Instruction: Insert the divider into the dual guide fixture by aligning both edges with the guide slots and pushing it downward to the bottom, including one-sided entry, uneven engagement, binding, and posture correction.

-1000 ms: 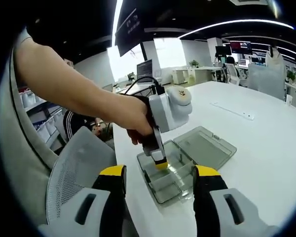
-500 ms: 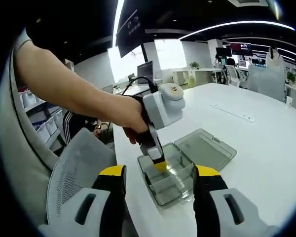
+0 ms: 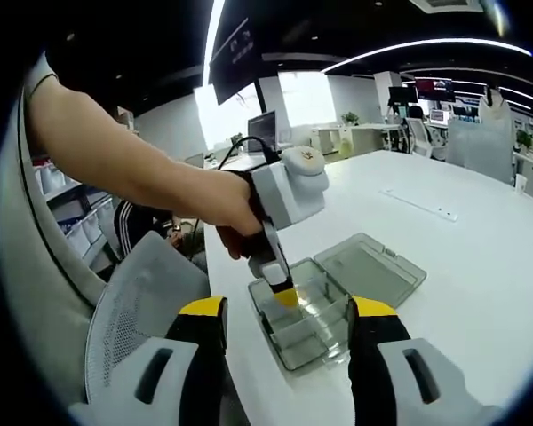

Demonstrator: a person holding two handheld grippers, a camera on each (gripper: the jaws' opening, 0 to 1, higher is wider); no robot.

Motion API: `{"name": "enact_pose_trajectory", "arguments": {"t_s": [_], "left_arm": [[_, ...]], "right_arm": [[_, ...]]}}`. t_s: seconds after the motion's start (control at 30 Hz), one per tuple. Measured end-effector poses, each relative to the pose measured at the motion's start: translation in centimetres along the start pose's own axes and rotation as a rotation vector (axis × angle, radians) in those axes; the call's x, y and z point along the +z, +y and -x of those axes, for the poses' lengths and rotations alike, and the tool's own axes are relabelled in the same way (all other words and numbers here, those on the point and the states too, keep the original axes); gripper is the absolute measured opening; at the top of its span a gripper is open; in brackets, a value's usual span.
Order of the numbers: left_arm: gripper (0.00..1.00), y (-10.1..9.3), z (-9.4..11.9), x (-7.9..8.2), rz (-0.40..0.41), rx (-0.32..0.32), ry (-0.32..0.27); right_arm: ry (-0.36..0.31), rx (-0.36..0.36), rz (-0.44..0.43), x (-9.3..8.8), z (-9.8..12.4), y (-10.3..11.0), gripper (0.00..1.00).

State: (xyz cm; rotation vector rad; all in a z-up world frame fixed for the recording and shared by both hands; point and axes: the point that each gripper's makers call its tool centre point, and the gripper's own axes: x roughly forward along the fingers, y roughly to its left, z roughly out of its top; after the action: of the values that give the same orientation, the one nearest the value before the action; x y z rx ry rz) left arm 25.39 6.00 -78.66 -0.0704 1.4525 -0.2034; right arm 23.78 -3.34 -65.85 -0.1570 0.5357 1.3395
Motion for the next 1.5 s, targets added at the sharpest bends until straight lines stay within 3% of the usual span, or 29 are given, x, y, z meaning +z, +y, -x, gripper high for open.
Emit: {"name": "enact_pose_trajectory", "arguments": {"t_s": [0.87, 1.2, 1.5], "left_arm": [[0.02, 0.0, -0.3, -0.3, 0.002, 0.046, 0.019], [0.06, -0.2, -0.2, -0.4, -0.040, 0.038, 0.003], [0.19, -0.5, 0.6, -0.1, -0.066, -0.011, -0.043]], "right_arm": [[-0.001, -0.049, -0.018, -0.3, 1.7, 0.0, 0.51], [-0.005, -0.116, -0.036, -0.6, 3.2, -0.4, 0.52], [-0.014, -0.161, -0.048, -0.1, 3.5, 0.1, 0.52]]}}
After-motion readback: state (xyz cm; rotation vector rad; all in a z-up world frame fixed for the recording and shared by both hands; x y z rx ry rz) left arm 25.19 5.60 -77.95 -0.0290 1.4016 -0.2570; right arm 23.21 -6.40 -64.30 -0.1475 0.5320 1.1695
